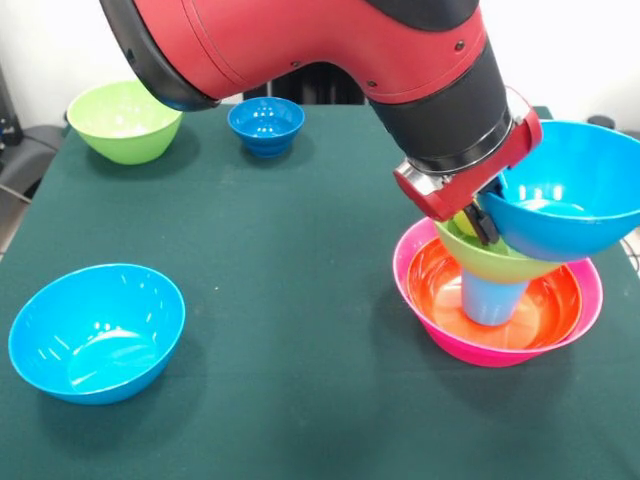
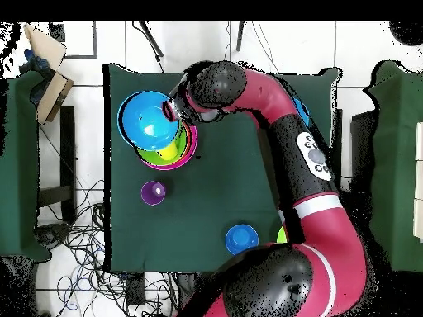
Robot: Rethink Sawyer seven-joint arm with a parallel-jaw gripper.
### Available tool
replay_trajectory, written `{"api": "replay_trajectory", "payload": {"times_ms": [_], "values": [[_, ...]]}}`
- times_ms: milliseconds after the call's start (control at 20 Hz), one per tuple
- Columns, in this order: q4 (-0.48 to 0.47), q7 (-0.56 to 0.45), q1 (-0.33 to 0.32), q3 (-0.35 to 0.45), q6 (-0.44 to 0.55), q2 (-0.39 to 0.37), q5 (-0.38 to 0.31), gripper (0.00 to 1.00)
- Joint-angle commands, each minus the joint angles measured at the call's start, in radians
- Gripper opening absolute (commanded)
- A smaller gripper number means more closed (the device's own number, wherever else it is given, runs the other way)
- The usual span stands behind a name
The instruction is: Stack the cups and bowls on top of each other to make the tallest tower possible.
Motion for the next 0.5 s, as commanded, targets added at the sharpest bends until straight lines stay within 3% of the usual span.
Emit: {"api": "replay_trajectory", "payload": {"times_ms": [50, 500], "values": [[0.085, 0.157, 0.002, -0.063, 0.006, -0.051, 0.028, 0.0], [0.145, 0.169, -0.017, -0.057, 0.074, -0.154, 0.088, 0.0]]}}
